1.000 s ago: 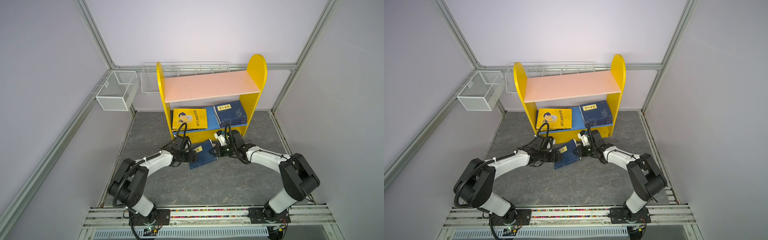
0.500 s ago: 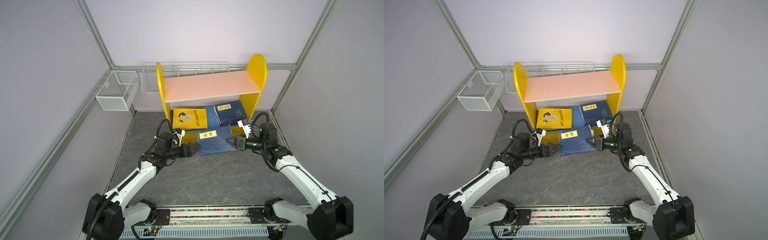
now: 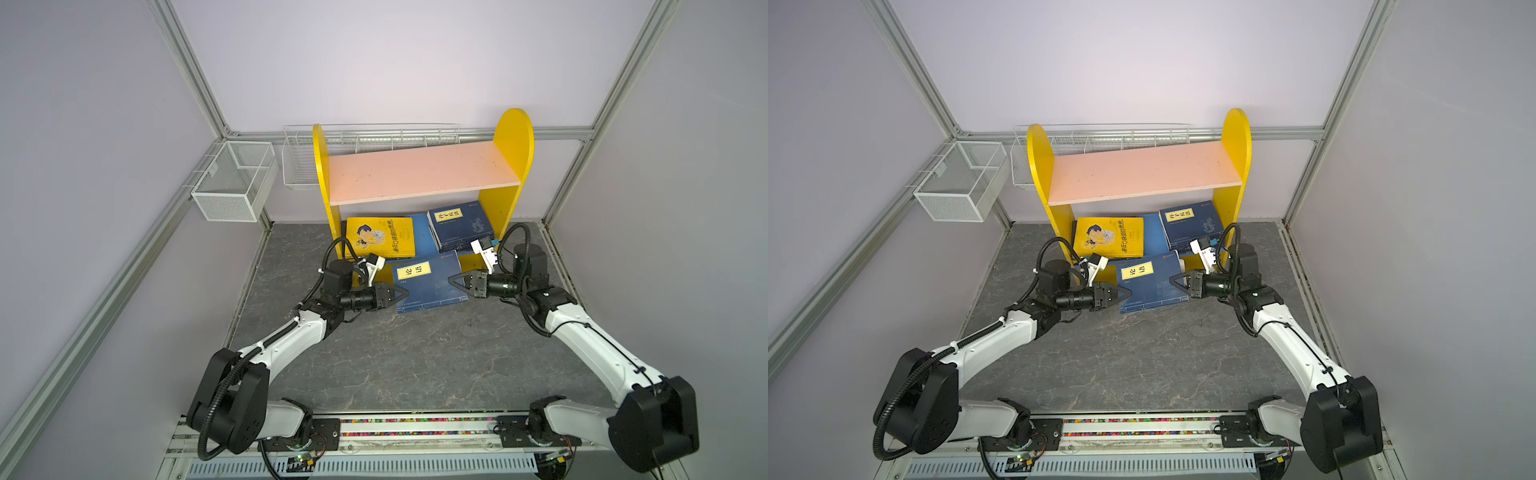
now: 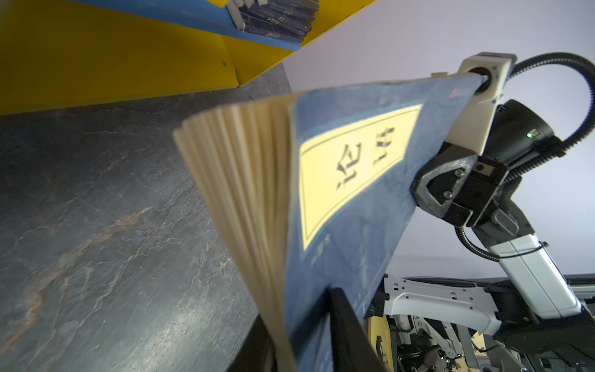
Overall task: Stacking books/files
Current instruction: Place the book at the bookshelf.
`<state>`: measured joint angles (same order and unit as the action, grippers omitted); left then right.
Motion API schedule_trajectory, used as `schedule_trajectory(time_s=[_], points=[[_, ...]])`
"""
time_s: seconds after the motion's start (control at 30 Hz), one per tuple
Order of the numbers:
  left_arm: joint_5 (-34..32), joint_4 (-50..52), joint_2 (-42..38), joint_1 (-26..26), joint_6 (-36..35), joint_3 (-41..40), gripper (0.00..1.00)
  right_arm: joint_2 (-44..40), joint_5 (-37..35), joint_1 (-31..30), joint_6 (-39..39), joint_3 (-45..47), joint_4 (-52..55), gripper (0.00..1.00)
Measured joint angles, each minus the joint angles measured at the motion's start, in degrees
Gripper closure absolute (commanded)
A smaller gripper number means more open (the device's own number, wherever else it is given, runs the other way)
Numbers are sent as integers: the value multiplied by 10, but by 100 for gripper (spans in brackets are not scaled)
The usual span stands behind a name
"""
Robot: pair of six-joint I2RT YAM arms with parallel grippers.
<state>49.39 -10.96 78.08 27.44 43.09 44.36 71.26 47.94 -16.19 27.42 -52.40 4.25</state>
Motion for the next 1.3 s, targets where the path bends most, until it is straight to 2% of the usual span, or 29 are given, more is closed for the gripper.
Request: schedule_trajectory(time_s=[0.03, 0.07, 0.1, 0.17, 0.23, 0.43, 0.5, 0.6, 0.73, 0.93, 1.3], points=[[-2, 1, -3, 0, -2, 3, 100, 1, -4, 3, 0, 0, 2, 88], [-8, 5, -7, 2, -7, 6, 100, 2, -9, 5, 0, 0, 4, 81], [-17, 11, -12, 5, -8, 9, 100, 1, -16, 6, -2, -1, 7, 65], [-41, 26, -25, 12, -14, 14, 100, -5, -49, 8, -2, -5, 16, 47], [-71, 35, -37, 19, -17, 20, 100, -20, -96, 16, -5, -7, 33, 41], [-156, 28, -25, 22, -19, 72, 100, -110, -294, 85, -4, -6, 103, 40], [-171, 25, 5, 24, -26, 118, 100, -138, -352, 106, -1, -2, 120, 40], [-195, 31, 62, 34, -49, 203, 100, -165, -397, 129, 1, 3, 144, 40], [-222, 36, 136, 51, -78, 294, 100, -172, -415, 139, 0, 5, 163, 40], [-247, 57, 240, 71, -95, 384, 100, -172, -417, 139, 0, 31, 181, 40], [-309, 33, 307, 97, -106, 429, 100, -178, -417, 139, -7, 41, 187, 40]])
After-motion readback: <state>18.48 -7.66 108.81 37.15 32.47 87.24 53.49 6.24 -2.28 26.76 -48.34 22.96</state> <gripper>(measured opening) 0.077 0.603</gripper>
